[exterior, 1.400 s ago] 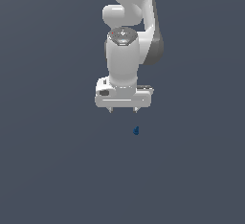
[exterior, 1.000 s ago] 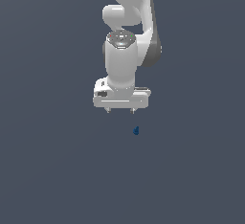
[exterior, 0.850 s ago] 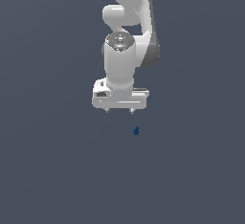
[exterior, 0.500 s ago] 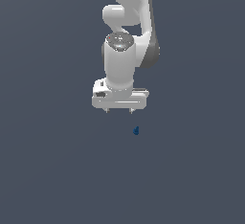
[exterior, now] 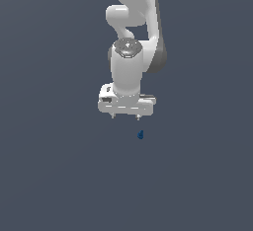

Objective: Pick up the object and move it to a goal position.

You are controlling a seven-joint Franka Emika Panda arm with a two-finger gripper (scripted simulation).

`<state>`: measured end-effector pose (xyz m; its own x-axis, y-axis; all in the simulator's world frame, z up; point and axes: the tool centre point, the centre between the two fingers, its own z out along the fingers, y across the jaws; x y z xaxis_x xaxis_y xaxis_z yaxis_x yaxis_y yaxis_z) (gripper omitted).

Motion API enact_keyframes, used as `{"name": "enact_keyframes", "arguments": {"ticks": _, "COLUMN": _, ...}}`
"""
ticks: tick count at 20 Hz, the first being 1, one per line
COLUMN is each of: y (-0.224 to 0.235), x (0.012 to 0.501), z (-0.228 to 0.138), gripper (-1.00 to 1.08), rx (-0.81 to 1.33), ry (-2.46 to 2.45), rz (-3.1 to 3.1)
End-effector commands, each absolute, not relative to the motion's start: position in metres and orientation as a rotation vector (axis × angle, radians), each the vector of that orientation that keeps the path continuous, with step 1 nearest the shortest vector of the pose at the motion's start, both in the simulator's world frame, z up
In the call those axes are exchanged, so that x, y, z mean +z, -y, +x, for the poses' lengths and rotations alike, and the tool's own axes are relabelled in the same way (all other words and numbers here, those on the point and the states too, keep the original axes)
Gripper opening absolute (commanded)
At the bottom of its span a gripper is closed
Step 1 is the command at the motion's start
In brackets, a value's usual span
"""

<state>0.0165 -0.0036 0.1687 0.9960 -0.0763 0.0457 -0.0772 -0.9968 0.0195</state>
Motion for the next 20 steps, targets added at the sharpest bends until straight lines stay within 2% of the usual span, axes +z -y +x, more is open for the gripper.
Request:
{"name": "enact_keyframes", "arguments": {"ticks": 1, "y": -0.002, "x": 0.164, "z": 0.018, "gripper": 1.00, "rx": 0.066, "ry": 0.171, "rz": 3.118}}
{"name": "enact_keyframes", "arguments": {"ticks": 20, "y": -0.058, "x": 0.106, "z": 0.026, "gripper": 1.00, "rx": 0.012, "ry": 0.755, "rz": 3.049}}
